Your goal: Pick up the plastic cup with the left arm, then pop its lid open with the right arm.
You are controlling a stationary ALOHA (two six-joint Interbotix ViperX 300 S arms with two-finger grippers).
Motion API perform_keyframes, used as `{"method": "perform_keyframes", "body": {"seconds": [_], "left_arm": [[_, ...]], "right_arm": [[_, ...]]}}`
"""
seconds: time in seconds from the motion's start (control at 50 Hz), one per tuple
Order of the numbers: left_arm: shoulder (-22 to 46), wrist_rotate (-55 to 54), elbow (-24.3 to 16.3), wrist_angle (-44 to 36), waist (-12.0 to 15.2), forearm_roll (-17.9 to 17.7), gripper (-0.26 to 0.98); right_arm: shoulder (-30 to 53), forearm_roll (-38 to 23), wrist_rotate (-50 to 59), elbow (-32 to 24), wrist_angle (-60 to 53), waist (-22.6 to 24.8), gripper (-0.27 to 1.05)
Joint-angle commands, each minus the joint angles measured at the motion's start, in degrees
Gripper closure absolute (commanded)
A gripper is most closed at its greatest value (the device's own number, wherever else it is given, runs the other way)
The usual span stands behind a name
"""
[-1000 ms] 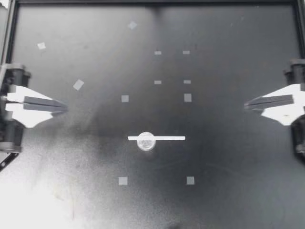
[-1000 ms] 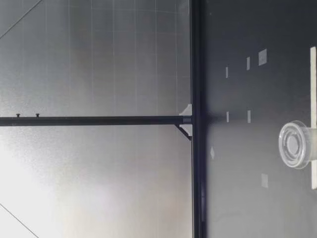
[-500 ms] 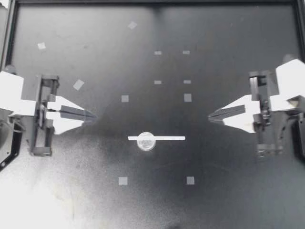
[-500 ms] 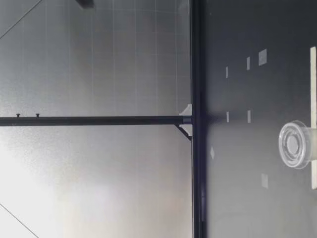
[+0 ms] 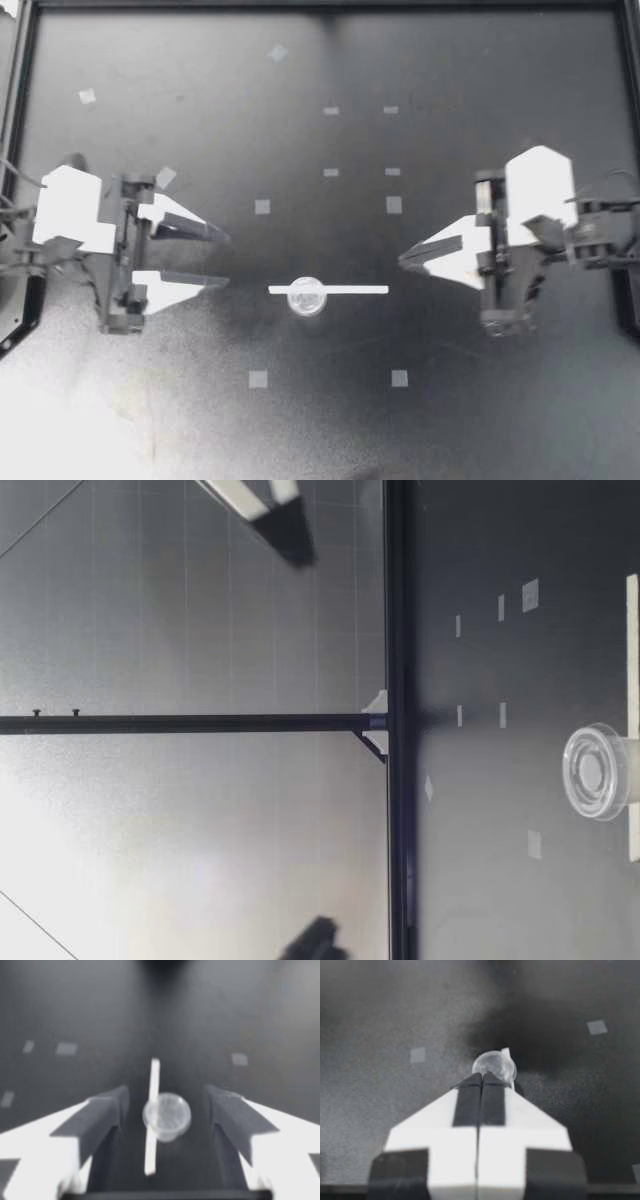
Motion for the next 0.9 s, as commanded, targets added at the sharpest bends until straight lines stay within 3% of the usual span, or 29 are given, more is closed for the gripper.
{"method": "perform_keyframes", "body": {"seconds": [0.0,0.36,0.88], "left_arm": [[1.93,-0.18,-0.88,-1.05,-0.09,0.00,0.17],[15.82,0.18,-4.13,-4.83,-0.53,0.09,0.17],[24.61,0.70,-7.82,-4.92,-1.85,0.09,0.16]], "right_arm": [[2.72,0.00,0.09,-2.37,-1.58,0.26,0.87],[13.97,0.00,1.23,-7.56,-3.52,1.05,0.87],[25.05,-0.09,3.34,-14.24,-4.83,1.14,0.87]]}}
